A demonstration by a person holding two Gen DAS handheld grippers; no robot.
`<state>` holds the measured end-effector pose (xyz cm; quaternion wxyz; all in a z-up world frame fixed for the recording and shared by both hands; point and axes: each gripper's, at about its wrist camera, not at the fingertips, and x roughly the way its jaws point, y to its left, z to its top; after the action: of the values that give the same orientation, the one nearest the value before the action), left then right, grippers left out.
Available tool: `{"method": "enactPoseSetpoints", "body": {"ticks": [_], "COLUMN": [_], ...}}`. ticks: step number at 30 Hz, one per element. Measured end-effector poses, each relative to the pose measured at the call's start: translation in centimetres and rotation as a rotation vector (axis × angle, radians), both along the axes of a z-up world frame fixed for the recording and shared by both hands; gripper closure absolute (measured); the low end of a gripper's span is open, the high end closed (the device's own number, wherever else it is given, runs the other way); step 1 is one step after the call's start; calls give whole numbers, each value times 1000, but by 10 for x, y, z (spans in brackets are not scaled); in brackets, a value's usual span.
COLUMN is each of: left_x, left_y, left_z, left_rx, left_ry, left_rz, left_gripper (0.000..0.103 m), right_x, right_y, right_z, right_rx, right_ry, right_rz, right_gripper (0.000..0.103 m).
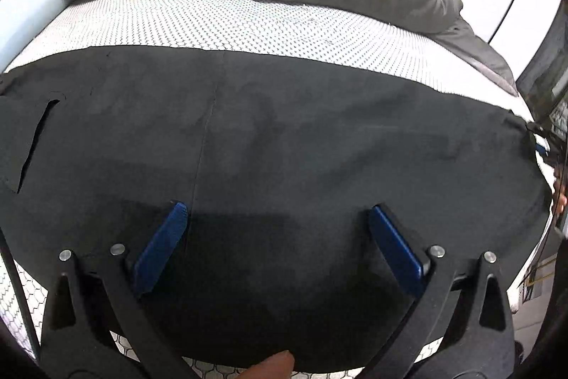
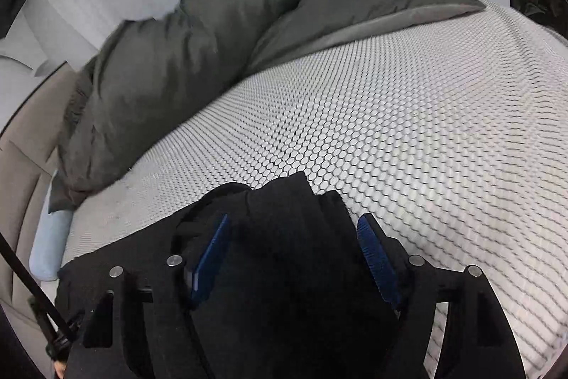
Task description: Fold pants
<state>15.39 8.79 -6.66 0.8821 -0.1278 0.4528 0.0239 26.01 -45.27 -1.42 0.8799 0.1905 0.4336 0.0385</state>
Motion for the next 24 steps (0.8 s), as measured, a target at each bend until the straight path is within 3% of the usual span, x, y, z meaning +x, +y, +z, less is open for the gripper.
{"method": "enactPoseSetpoints", "body": {"ticks": [1,2,3,4,6,7,9,10,12,13,14,15,16,17,19,20,21,24], "left_x": [0,0,0,0,2,4,4,4,1,-1,-3,-4,-5,-5,-10,-13,-19,-38], "left_y": [1,0,0,1,2,1,2,2,3,3,5,7,9,11,16,20,28,55], "left_z": [0,0,-1,-1,-2,-2,-3,-2,-1,0,0,1,1,2,3,5,10,23], "left_rx": [-4,-2,-4,-9,-16,-15,-12,-10,-17,-24,-33,-43,-48,-53,-56,-59,-66,-85], "left_ry": [0,0,1,1,1,3,4,5,5,3,0,-1,-2,-4,-10,-16,-32,-91], "left_rz": [-1,-2,-6,-6,-7,-7,-7,-7,0,3,4,8,13,17,32,46,73,161], "left_gripper": [1,1,1,1,1,1,1,1,1,1,1,1,1,1,1,1,1,1], "right_x": [3,4,5,7,-1,-2,3,5,6,1,-6,-15,-22,-30,-47,-55,-63,-82], "right_y": [4,10,15,19,17,7,-5,-15,-24,-25,-21,-17,-10,-1,25,36,50,102], "right_z": [-2,-2,-2,-1,7,10,8,8,3,6,13,20,27,34,46,48,50,46], "right_rx": [-7,-36,-68,-106,-169,-150,-199,-226,-177,-146,-116,-103,-98,-95,-78,-69,-56,-8], "right_ry": [-4,-15,-25,-43,-101,-129,-101,-73,-20,-35,-81,-119,-150,-179,-211,-213,-217,-250], "right_rz": [6,14,27,31,-36,-90,-205,-245,-256,-251,-227,-203,-180,-160,-81,-49,-9,86], "right_gripper": [47,57,75,83,85,85,100,100,98,94,76,46,33,26,25,19,11,5]}}
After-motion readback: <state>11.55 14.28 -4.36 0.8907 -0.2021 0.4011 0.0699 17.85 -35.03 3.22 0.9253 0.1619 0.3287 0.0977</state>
